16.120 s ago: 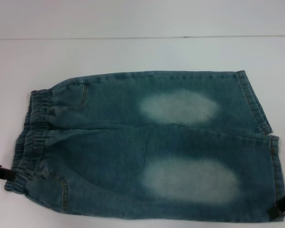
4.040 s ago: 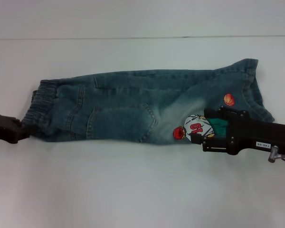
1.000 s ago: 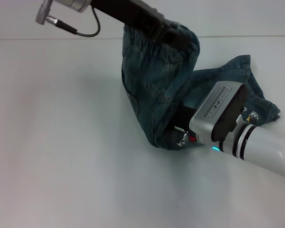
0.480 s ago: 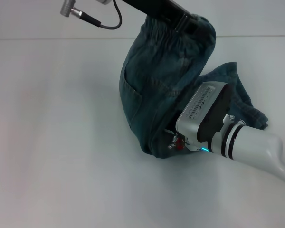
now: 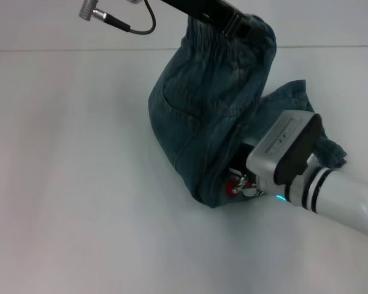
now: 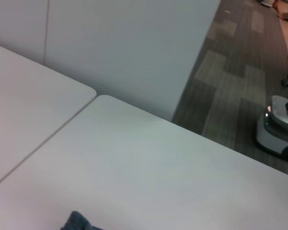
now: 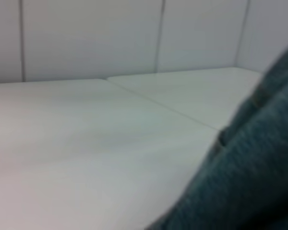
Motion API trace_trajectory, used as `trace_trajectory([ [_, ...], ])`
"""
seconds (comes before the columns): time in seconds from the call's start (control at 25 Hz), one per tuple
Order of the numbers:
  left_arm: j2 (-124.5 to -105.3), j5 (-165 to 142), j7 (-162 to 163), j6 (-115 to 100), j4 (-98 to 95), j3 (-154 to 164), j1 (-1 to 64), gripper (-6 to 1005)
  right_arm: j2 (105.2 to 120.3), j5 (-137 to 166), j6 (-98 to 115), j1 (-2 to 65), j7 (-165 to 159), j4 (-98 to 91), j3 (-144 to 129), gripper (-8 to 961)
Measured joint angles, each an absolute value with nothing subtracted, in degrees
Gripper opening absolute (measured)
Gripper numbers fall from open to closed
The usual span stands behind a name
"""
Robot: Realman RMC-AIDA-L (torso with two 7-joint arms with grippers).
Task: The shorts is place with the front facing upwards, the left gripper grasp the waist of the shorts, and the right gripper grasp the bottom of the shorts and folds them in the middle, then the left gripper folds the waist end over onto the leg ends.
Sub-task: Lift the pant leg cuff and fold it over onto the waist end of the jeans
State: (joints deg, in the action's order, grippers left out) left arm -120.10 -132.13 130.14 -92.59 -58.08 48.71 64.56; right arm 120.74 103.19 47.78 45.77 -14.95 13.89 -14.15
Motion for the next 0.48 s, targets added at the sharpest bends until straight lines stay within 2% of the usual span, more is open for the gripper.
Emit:
trace_trajectory([
  [0.48,-118.97,-132.2,129.9,-90.2,-57.8,48.8,64.2,37,120.25,102.9,51.9,41.4,-14.8,12.1,-12.3,3],
])
